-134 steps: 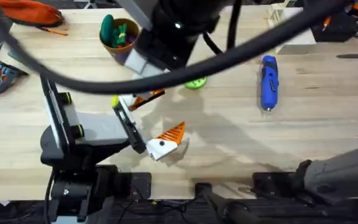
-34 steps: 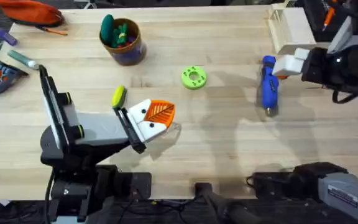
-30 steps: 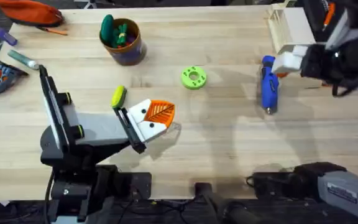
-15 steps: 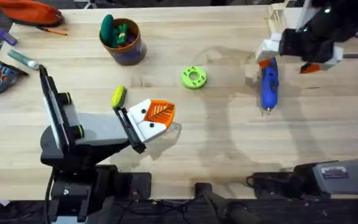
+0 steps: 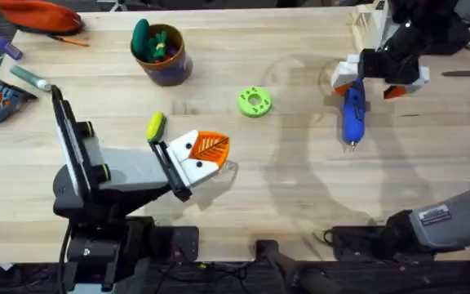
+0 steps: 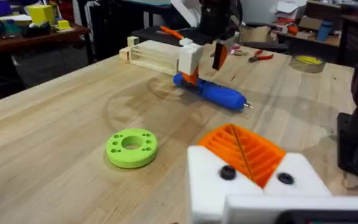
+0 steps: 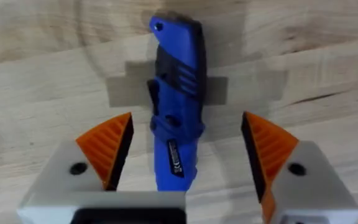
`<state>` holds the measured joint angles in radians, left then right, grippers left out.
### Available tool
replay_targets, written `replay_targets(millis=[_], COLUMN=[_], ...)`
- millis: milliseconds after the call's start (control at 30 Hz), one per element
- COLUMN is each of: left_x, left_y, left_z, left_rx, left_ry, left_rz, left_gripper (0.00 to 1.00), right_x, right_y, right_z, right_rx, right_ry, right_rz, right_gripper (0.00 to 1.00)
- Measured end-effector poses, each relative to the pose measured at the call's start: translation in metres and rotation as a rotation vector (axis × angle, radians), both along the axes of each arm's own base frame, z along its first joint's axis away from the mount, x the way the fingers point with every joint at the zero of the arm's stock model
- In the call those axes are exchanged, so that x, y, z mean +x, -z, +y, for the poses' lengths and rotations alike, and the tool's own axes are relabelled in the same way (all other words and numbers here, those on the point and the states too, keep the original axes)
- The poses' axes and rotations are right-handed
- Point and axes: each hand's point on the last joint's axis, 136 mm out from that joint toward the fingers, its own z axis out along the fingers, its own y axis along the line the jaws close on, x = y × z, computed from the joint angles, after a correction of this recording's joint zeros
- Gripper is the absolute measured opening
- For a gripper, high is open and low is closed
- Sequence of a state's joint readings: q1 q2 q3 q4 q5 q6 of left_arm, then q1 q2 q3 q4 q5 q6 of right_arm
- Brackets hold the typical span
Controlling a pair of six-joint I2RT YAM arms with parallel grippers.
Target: Pick up the gripper from the table and insert it into the empty holder that is missing its gripper. Then pick up a screw, insert it into the mounting hole, and use the screwdriver to tighten it. Finally, clean up the table by picking up the vegetable and placing it into the bucket.
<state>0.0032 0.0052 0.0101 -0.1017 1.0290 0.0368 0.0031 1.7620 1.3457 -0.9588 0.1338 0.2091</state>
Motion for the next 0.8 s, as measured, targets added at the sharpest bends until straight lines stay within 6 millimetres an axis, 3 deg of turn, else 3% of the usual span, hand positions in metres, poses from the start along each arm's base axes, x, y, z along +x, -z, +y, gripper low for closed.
replay_targets(millis=[800], left_x=[0.000], left_y=[0.000], left_z=[0.000], left_rx=[0.000], left_ry=[0.000], left_rz=[0.000], left_gripper=[0.006], right_x=[0.008], right_y=[0.042], right_z=[0.000], right_rx=[0.042], right_ry=[-0.049], right_rz=[0.074], right_gripper=[0.990])
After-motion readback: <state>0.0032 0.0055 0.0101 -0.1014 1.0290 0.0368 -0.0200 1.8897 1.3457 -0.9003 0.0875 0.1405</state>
